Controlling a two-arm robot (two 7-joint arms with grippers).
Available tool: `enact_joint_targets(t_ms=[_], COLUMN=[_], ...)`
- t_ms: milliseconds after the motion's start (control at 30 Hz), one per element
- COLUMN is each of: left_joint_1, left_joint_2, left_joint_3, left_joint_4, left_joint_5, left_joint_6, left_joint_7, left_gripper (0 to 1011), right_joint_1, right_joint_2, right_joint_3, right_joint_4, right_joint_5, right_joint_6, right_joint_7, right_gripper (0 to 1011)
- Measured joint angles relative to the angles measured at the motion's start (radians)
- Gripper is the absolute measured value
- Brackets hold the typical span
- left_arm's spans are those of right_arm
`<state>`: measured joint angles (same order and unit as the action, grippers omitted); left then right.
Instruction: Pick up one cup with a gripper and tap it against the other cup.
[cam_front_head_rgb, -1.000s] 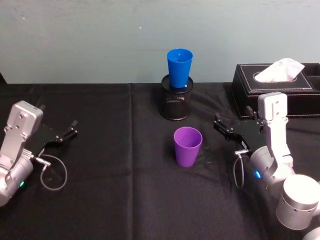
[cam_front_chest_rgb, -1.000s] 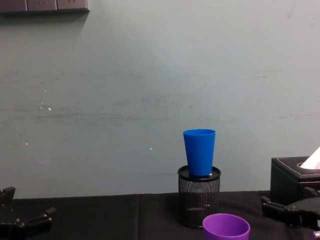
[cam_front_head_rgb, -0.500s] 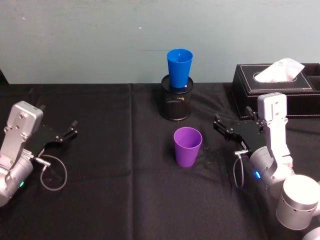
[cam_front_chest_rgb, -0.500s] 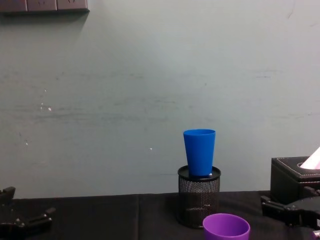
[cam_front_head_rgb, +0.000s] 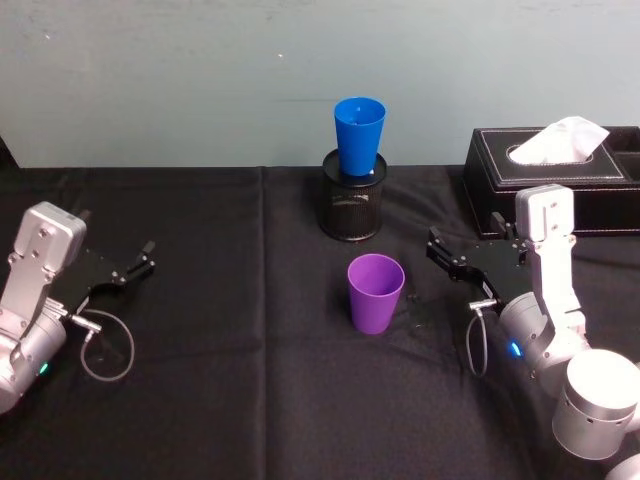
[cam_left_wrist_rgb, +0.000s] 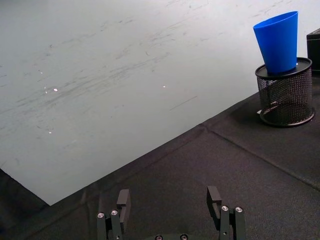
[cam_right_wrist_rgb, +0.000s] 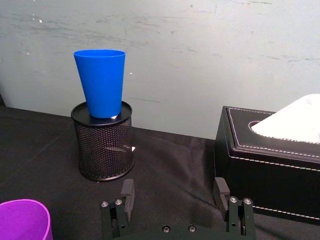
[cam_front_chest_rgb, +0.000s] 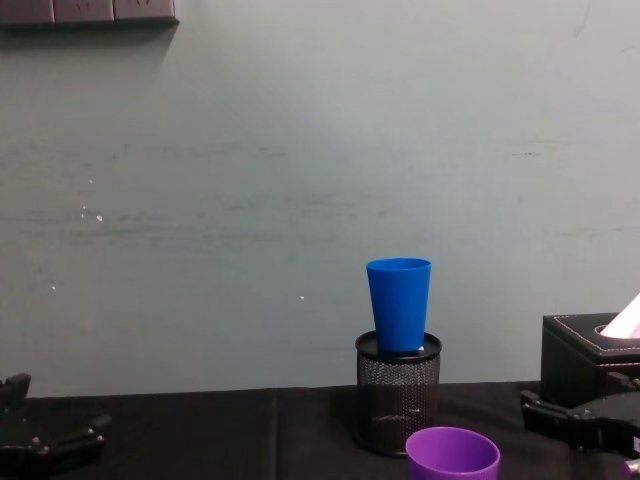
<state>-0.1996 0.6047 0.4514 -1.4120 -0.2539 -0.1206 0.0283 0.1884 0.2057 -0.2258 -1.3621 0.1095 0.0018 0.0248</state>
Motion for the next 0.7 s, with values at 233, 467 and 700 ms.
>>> enact_joint_targets(t_ms=[233, 467, 700], left_joint_1=[0.000, 0.000, 0.000], left_joint_2=[0.000, 0.000, 0.000], left_joint_3=[0.000, 0.000, 0.000], left_joint_4=[0.000, 0.000, 0.000], left_joint_5=[0.000, 0.000, 0.000], left_joint_6=[0.000, 0.000, 0.000], left_joint_7=[0.000, 0.000, 0.000], left_gripper=[1000, 1000, 1000], right_joint_1=[0.000, 0.000, 0.000], right_joint_2=[0.001, 0.001, 0.001], right_joint_3=[0.000, 0.000, 0.000], right_joint_4=[-0.001, -0.001, -0.001], right_joint_5=[0.000, 0.001, 0.001], right_joint_6=[0.000, 0.000, 0.000], right_joint_7=[0.000, 0.000, 0.000], right_gripper=[1003, 1003, 1003])
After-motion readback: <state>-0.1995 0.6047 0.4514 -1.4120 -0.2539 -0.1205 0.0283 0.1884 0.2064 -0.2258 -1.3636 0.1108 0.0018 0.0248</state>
